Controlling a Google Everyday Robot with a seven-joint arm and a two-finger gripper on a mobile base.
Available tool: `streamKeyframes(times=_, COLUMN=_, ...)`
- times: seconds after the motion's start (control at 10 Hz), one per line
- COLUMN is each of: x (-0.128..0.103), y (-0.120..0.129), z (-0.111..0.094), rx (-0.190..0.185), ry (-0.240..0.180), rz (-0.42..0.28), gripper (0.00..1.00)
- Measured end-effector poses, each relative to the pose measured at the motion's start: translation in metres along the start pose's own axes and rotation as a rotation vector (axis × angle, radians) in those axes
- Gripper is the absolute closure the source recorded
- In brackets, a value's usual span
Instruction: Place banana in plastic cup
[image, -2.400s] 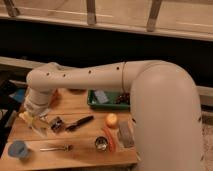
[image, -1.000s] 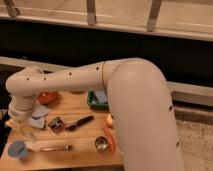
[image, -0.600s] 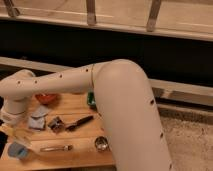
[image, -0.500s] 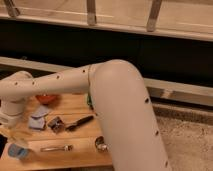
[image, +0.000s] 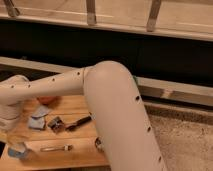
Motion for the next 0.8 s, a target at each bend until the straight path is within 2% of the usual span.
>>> streamKeyframes(times=0.3, x=-0.001, y=0.001, z=0.000, rx=0.000, ry=0.003, rz=-0.002, gripper=1.00)
streamKeyframes(times=0.4, x=0.001, y=-0.002, z=0.000, rx=0.005, ry=0.019, rz=0.003, gripper=1.00)
streamKeyframes(times=0.7, x=0.011, y=-0.009, z=0.016, rx=0.008, ry=0.109, rz=0.041, gripper=1.00)
streamKeyframes(times=0.8, x=0.014, y=-0.011, z=0.018, rx=0.006, ry=0.120, rz=0.052, gripper=1.00)
